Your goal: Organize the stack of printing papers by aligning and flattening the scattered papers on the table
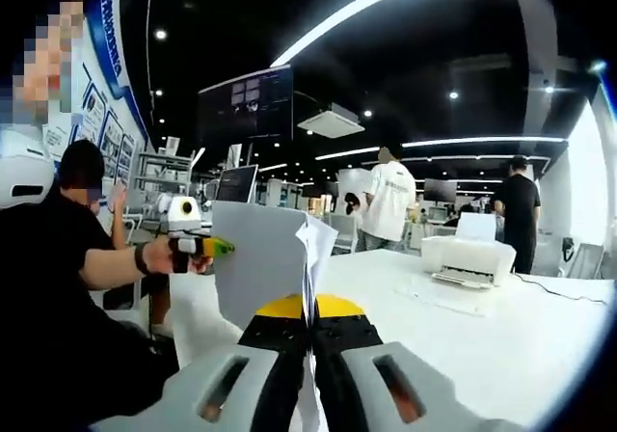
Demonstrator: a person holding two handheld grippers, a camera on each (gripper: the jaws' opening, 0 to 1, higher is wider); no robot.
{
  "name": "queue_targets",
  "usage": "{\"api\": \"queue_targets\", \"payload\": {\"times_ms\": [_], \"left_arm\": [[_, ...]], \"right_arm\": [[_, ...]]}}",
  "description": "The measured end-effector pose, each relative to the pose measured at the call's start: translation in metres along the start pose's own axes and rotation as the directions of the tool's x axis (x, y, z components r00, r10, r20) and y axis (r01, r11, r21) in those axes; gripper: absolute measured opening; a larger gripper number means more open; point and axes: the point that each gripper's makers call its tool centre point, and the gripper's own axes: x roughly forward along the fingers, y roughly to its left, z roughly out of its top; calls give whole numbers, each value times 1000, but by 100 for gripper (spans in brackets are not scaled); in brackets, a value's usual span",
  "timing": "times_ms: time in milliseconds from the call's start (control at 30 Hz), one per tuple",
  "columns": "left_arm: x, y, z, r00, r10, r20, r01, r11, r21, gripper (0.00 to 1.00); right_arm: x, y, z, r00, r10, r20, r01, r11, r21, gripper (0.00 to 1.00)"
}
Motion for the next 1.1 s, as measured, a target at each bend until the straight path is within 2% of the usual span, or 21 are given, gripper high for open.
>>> {"api": "queue_targets", "payload": {"times_ms": [33,67,133,233,300,367,567,733,867,933,1033,1100], "left_arm": [[0,-2,1,1000,-5,-3,5,1000,-9,6],[-1,-4,-1,1000,-5,-17,4,998,-58,6],[-2,-5,-1,1000,-8,-29,5,994,-107,6],[-3,-7,2,1000,-22,-20,18,984,-179,6],[-3,-8,3,999,-31,-15,27,972,-234,6],[-4,-5,3,1000,-25,-10,21,952,-307,6],[-4,4,-7,1000,-25,-15,15,897,-441,6],[0,9,-21,999,-28,-28,10,858,-513,6],[2,15,-31,1000,-7,-24,-8,827,-562,6],[3,16,-36,999,3,-41,-25,833,-553,6],[4,19,-44,996,26,-80,-63,860,-506,6],[5,21,-47,996,33,-79,-67,874,-481,6]], "right_arm": [[-1,1,1,1000,0,-1,0,1000,3,0],[-2,3,3,1000,-1,-4,1,1000,4,0],[-3,6,5,1000,-3,-19,4,1000,26,0],[-3,8,5,999,-5,-39,8,998,67,0],[-3,9,2,998,-2,-64,11,991,134,0],[-2,9,0,997,5,-76,9,982,189,0],[1,0,-16,992,29,-123,16,938,345,0],[8,-11,-36,984,32,-173,40,917,396,0],[14,-24,-44,985,18,-169,58,898,435,0],[18,-25,-47,984,4,-179,73,901,427,0],[26,-28,-54,979,-9,-203,92,911,403,0],[30,-29,-58,978,-9,-208,94,911,402,0]]}}
